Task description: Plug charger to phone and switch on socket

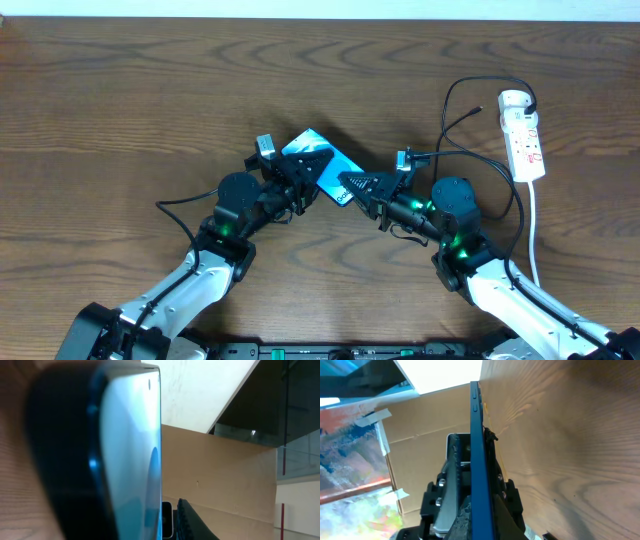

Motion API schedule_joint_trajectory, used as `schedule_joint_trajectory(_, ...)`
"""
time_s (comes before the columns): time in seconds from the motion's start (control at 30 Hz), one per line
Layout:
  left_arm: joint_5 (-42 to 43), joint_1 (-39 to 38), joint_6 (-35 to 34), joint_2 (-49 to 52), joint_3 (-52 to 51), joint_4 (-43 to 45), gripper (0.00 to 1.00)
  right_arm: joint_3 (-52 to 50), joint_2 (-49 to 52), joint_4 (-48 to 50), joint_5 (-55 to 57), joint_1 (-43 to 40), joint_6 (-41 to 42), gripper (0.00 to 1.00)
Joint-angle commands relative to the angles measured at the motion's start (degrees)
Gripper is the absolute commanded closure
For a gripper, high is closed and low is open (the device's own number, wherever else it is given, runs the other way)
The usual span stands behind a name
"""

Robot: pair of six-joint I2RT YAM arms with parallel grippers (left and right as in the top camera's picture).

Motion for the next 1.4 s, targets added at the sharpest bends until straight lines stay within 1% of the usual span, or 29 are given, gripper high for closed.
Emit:
schedule_joint_trajectory(0.0, -0.1, -0.5, 1.1, -0.5, 0.9, 1.6, 0.81, 0.1, 0.0, -1.0, -3.5, 1.9, 2.5, 0.99)
schedule_joint_trajectory(0.03, -0.1, -0.5, 1.1, -0.5, 0.9, 1.6, 0.85, 0.1, 0.0, -1.0, -3.5, 1.9, 2.8, 0.99)
schedule_joint_trajectory(0.17, -0.2, -0.5, 1.2, -0.5, 0.9, 0.7, 0.87, 0.1, 0.0, -1.0, -5.7, 1.9, 2.8, 0.98)
schedule_joint_trajectory(0.27, -0.2, -0.5, 1.2, -0.5, 0.9, -2.1, 0.92, 0.1, 0.0, -1.0, -7.1, 1.9, 2.8, 0.98)
schedule_joint_trajectory(0.33, -0.2, -0.5, 1.1, -0.5, 0.9, -2.5, 0.92, 0.1, 0.0, -1.2, -7.0, 1.9, 2.7, 0.96)
schedule_joint_trajectory(0.4, -0.2, -0.5, 1.1, -0.5, 0.9, -2.5, 0.92, 0.1, 0.0, -1.2, -7.0, 1.9, 2.7, 0.89)
schedule_joint_trajectory(0.43, -0.2, -0.5, 1.1, -0.5, 0.9, -2.5, 0.92, 0.1, 0.0, -1.2, -7.0, 1.9, 2.1, 0.82)
schedule_joint_trajectory(0.57, -0.9, -0.5, 1.2, -0.5, 0.9, -3.6, 0.92, 0.1, 0.0, -1.2, -7.0, 1.9, -5.6, 0.71)
schedule_joint_trajectory(0.63, -1.7, -0.5, 1.2, -0.5, 0.9, -6.7, 0.92, 0.1, 0.0, -1.2, -6.7, 1.9, -12.1, 0.65)
schedule_joint_trajectory(0.67, -2.1, -0.5, 1.2, -0.5, 0.9, -8.5, 0.92, 0.1, 0.0, -1.2, -5.7, 1.9, -18.0, 0.64)
schedule_joint_trajectory(0.7, -2.8, -0.5, 1.4, -0.5, 0.9, -10.7, 0.92, 0.1, 0.0, -1.2, -5.4, 1.9, -20.4, 0.63)
schedule_joint_trajectory(0.73, -3.4, -0.4, 1.7, -0.5, 0.9, -12.4, 0.92, 0.1, 0.0, -1.2, -4.6, 1.9, -24.7, 0.63)
schedule_joint_trajectory(0.8, -4.0, -0.4, 2.2, -0.5, 0.9, -14.5, 0.92, 0.1, 0.0, -1.2, -4.1, 1.7, -30.6, 0.62)
schedule_joint_trajectory(0.93, -4.4, 1.0, 2.2, -0.5, 1.1, -14.8, 0.92, 0.1, 0.0, -1.2, -4.2, 0.1, -37.0, 0.61)
schedule_joint_trajectory(1.03, -4.9, 4.1, 2.2, -0.5, 2.6, -15.0, 0.93, 0.1, 0.0, -2.8, -4.0, -1.9, -49.2, 0.57)
schedule_joint_trajectory(1.1, -5.3, 5.2, 2.2, -0.5, 4.2, -15.0, 0.93, 0.1, 0.0, -6.0, -2.3, -2.4, -54.0, 0.55)
schedule_joint_trajectory(1.2, -6.8, 6.3, 2.2, 0.0, 7.5, -16.1, 0.93, 0.1, 0.0, -9.8, -0.1, -2.8, -58.4, 0.53)
schedule_joint_trajectory(1.3, -6.7, 6.4, 4.4, 2.4, 13.2, -20.2, 0.93, 0.1, -0.6, -9.8, 0.2, -3.3, -58.9, 0.51)
schedule_joint_trajectory(1.37, -5.0, 6.4, 5.8, 5.3, 17.4, -22.1, 0.93, 0.2, -1.4, -10.0, 0.4, -4.1, -59.8, 0.51)
